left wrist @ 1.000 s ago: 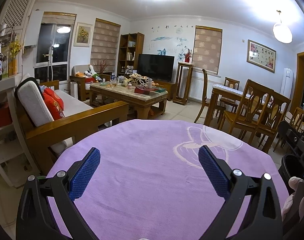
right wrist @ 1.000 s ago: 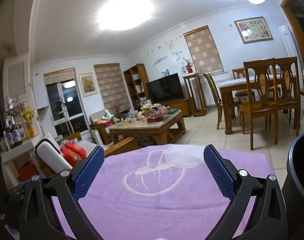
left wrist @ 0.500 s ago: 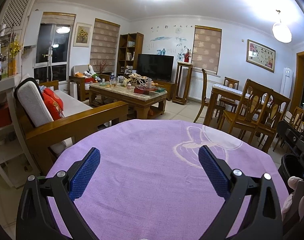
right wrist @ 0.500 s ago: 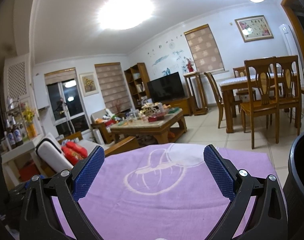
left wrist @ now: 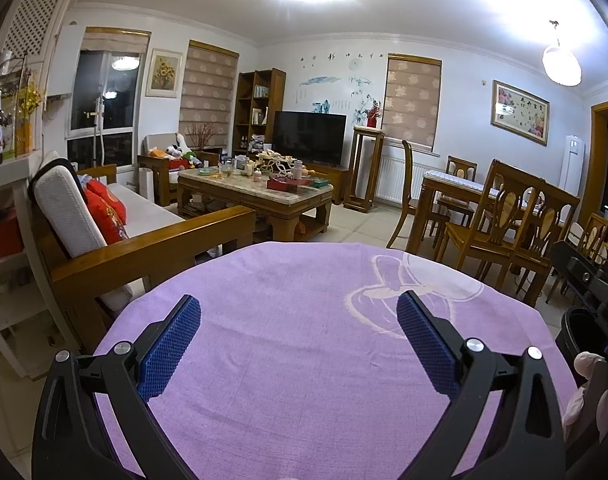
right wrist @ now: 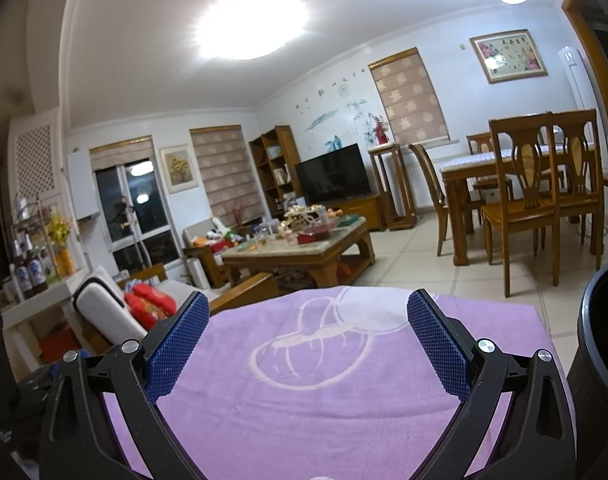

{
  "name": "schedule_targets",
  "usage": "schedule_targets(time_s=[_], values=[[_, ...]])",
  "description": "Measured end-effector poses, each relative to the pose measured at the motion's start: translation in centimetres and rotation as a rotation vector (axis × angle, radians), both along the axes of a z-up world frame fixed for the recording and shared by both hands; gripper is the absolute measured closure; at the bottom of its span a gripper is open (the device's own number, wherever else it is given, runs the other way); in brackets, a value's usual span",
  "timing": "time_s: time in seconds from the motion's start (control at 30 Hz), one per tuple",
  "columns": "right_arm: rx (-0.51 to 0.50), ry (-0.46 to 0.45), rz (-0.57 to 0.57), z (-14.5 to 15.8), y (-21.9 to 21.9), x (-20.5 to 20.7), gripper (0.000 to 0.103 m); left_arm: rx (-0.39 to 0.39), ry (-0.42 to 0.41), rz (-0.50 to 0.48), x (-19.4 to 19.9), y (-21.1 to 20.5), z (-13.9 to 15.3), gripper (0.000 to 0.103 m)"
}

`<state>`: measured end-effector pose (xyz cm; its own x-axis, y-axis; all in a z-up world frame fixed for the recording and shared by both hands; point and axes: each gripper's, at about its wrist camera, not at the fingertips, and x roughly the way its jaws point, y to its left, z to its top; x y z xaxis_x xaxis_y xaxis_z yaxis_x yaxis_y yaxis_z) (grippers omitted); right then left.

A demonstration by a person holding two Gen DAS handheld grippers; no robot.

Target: Collect trash

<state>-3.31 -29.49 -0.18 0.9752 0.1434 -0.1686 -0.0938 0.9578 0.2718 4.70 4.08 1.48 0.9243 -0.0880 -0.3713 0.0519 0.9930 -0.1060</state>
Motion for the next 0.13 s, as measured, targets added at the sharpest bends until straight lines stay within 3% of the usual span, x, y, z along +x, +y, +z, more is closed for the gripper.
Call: schedule_targets(time_s=[0.13], values=[[0.000,0.000,0.001,-0.02,-0.01,-0.05,0.005,-0.007,0.007,-0.002,0.11,0.26,-0.02,0.005]])
